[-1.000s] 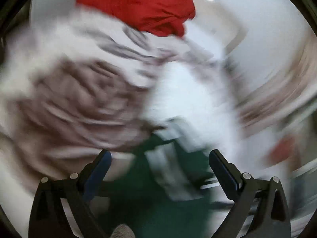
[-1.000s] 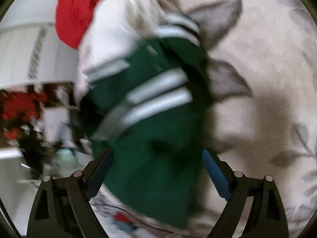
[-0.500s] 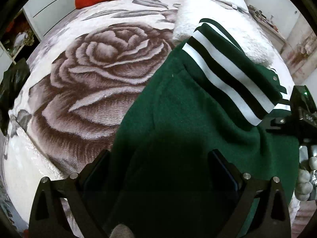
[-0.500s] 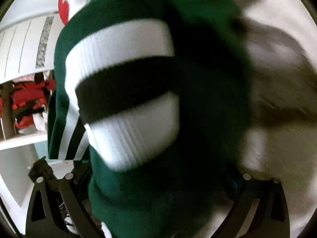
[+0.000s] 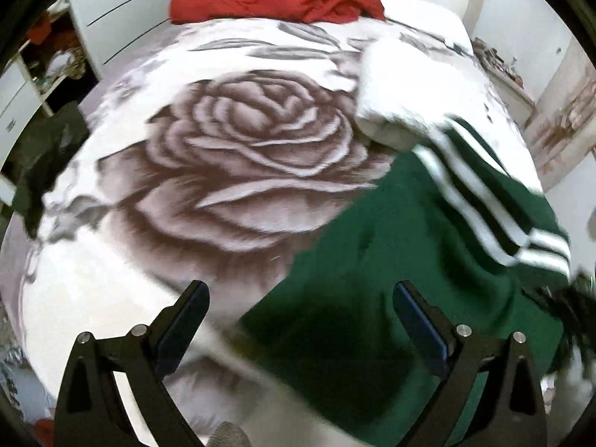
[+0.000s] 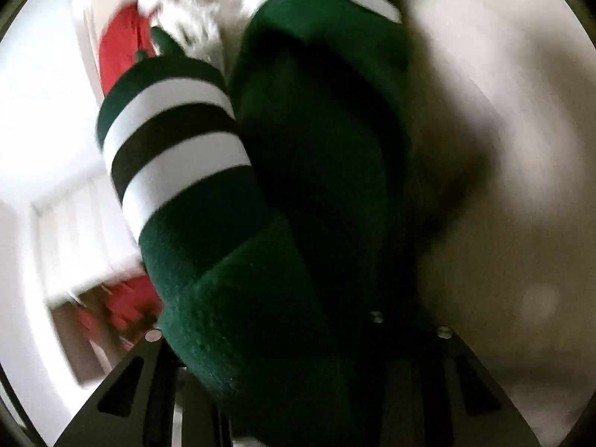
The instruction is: Fold large clothes
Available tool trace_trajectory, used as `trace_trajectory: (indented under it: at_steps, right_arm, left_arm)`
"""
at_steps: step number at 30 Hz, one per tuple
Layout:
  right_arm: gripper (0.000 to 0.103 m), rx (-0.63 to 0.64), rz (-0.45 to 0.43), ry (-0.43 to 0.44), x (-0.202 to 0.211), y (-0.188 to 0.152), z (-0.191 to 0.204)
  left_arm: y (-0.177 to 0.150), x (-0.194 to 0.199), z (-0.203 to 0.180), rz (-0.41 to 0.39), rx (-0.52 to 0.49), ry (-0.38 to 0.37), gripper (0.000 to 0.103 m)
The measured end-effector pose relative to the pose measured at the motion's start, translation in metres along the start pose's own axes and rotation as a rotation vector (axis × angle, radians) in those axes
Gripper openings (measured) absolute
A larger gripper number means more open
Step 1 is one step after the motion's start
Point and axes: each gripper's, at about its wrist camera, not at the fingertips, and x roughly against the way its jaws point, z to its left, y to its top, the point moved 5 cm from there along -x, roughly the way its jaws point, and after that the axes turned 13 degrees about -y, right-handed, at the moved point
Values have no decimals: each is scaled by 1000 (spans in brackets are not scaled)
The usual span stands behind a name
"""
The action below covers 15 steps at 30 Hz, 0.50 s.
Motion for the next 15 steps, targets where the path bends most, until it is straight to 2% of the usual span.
trace_trajectory:
  at_steps: [4, 6, 7, 10, 12, 15]
  right_arm:
    - [35, -270, -11, 124, 24, -73, -62]
    - [35, -389, -9, 148, 29, -102, -96]
    - [36, -399, -10, 129, 28, -109, -109]
    - [52, -350, 42, -15, 22, -105, -133]
    - [61, -253, 83, -127, 24, -97, -130]
    - [69, -118, 89, -250, 46, -92, -117]
  left_arm:
    - [-27, 34, 27, 12, 52, 27, 101]
    - [-49, 35, 38, 41, 70, 59, 101]
    - [-65, 29, 45, 69, 79, 81, 101]
    - [-111, -2, 66, 136, 121, 136, 101]
    - [-139, -26, 81, 168, 133, 188, 101]
    - [-171, -60, 94, 211, 151, 220, 101]
